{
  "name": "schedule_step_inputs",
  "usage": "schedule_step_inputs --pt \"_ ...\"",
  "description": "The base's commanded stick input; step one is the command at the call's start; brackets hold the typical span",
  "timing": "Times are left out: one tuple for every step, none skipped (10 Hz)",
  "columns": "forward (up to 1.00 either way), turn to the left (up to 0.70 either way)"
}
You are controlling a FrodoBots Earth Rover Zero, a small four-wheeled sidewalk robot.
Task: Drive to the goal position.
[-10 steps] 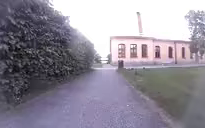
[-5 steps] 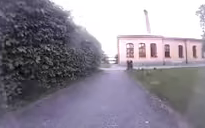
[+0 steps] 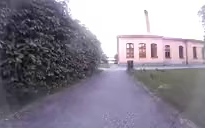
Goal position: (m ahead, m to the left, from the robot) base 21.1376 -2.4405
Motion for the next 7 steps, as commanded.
schedule_step_inputs --pt "0.85 0.0" --pt "0.85 -0.13" --pt "0.85 -0.27" --pt "0.85 -0.27" --pt "0.85 -0.27" --pt "0.85 -0.19" --pt "0.85 -0.08"
